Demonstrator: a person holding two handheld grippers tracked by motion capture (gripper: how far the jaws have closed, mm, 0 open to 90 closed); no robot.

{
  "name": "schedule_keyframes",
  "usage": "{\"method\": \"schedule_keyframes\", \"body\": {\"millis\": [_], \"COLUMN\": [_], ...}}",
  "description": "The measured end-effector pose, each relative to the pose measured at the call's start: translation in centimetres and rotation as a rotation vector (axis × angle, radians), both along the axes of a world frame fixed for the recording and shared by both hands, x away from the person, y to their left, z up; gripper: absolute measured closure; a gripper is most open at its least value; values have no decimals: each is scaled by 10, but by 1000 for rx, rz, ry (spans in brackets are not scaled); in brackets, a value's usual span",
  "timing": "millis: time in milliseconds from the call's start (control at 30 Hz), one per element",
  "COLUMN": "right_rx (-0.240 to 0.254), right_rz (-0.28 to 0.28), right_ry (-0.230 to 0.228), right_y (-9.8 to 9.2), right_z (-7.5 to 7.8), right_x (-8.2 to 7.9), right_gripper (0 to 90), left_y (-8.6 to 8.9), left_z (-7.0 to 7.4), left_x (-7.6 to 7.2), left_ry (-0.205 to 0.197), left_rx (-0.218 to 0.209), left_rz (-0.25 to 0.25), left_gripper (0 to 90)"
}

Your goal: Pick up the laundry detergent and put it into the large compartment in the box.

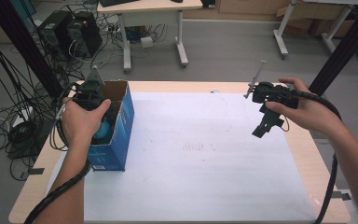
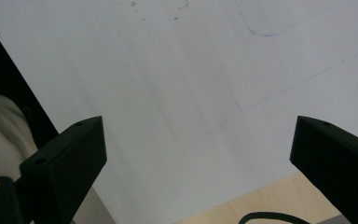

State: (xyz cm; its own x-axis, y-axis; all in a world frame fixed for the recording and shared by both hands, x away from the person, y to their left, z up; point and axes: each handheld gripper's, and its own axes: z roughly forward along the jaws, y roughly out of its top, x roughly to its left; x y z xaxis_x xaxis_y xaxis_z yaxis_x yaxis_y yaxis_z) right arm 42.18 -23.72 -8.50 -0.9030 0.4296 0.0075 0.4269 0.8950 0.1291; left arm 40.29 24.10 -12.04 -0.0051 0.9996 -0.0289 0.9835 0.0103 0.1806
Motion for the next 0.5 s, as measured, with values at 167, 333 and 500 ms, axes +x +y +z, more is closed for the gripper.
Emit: {"method": "schedule_keyframes", "body": {"millis": [167, 333, 500], "right_rx": [-6, -12, -10], "right_rz": [2, 1, 3], "right_ry": [2, 4, 0], "right_y": [1, 3, 4], "right_z": [-1, -2, -2], "right_x": [1, 0, -1], "right_gripper": [35, 35, 35], "left_y": [2, 3, 3], "left_z": [-1, 1, 4], "left_x": [0, -5, -9], "left_ry": [2, -9, -18], "left_rx": [-10, -12, -12], "left_rz": [2, -1, -2], "left_gripper": [349, 348, 345]}}
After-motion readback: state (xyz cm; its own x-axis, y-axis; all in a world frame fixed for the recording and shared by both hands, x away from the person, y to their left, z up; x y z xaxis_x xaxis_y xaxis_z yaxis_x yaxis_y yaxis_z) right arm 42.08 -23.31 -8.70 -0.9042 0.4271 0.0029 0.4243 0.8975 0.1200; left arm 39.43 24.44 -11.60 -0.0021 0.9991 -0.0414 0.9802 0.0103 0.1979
